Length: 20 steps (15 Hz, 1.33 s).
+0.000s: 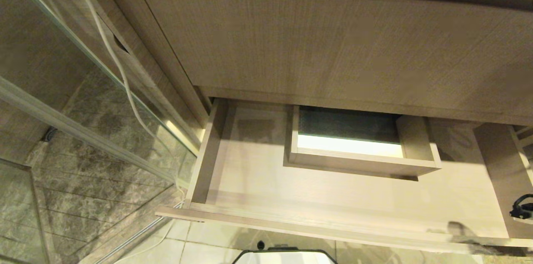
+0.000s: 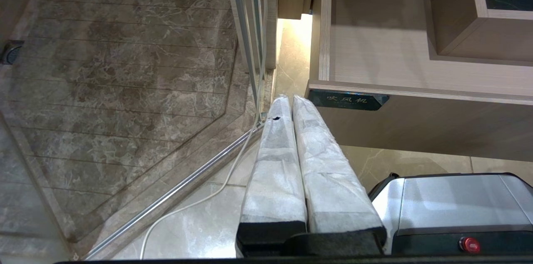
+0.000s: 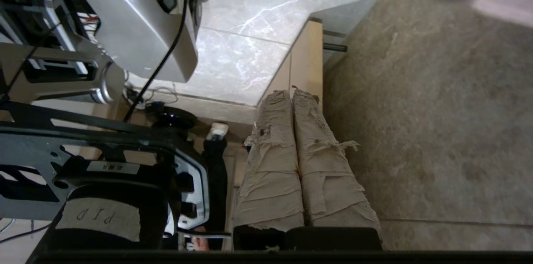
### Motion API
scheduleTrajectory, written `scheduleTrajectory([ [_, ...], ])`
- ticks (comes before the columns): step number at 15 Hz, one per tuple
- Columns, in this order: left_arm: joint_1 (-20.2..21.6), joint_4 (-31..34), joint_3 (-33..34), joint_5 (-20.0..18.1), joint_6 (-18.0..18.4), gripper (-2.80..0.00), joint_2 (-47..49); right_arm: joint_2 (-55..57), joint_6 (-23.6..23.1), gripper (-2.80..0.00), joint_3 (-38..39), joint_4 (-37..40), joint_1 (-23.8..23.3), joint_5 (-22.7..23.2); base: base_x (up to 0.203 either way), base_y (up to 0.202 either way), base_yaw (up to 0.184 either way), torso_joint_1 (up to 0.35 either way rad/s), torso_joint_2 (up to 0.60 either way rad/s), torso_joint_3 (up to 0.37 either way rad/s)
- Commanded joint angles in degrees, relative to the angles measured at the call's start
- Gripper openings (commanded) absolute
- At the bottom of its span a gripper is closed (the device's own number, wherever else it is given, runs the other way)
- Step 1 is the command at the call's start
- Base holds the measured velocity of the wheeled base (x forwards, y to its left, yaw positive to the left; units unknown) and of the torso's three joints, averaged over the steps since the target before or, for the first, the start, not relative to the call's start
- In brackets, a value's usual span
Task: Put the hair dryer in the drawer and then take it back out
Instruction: Close the drawer
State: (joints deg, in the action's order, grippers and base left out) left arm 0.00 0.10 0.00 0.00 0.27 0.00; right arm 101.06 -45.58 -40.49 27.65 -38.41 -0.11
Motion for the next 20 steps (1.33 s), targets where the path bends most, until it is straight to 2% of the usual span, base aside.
scheduleTrajectory([
  [1, 0.0, 0.0, 0.0, 0.0, 0.0, -2.8, 0.0, 2.1, -0.1, -2.8, -1.3, 0.0, -0.6, 1.1, 0.0, 0.0, 0.0, 0.0, 0.0, 0.0],
  [6, 0.0, 0.0, 0.1, 0.0, 0.0, -2.8, 0.0, 2.3, 0.0, -2.8, -2.0, -6.4, -1.7, 3.3, 0.0, 0.0, 0.0, 0.0, 0.0, 0.0],
  [11, 0.0, 0.0, 0.0, 0.0, 0.0, -2.8, -0.1, 4.7, -0.3, -2.8, -4.1, -5.3, -1.7, 2.7, 0.0, 0.0, 0.0, 0.0, 0.0, 0.0],
  [15, 0.0, 0.0, 0.0, 0.0, 0.0, -2.8, 0.0, 5.9, -2.4, -2.8, -5.6, -0.6, -2.9, 1.4, 0.0, 0.0, 0.0, 0.0, 0.0, 0.0],
  [20, 0.0, 0.0, 0.0, 0.0, 0.0, -2.8, 0.0, 9.3, -2.4, -2.8, -8.4, -0.8, -3.2, 1.5, 0.0, 0.0, 0.0, 0.0, 0.0, 0.0],
])
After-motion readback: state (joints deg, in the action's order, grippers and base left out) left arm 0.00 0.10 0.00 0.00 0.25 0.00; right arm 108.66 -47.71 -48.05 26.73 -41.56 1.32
